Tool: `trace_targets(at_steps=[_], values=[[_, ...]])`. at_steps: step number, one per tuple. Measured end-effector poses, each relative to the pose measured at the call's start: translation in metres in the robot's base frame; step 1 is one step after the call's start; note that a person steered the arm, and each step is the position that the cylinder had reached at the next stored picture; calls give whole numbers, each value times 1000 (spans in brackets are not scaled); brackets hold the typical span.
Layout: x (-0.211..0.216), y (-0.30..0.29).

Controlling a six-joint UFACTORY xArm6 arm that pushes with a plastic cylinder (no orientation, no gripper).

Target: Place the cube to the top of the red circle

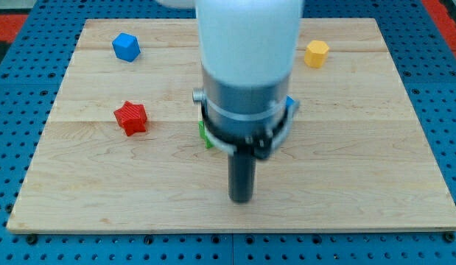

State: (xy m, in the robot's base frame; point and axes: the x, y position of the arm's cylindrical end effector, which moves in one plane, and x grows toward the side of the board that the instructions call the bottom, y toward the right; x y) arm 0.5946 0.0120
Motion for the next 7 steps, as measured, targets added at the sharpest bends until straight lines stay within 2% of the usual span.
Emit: trace_targets(at_steps=[1, 2, 3, 4, 5, 6, 7], values=[[8, -24], [-1, -174], [-83, -259], [-178, -294], [-275, -290], [-323, -229], [-336, -188]])
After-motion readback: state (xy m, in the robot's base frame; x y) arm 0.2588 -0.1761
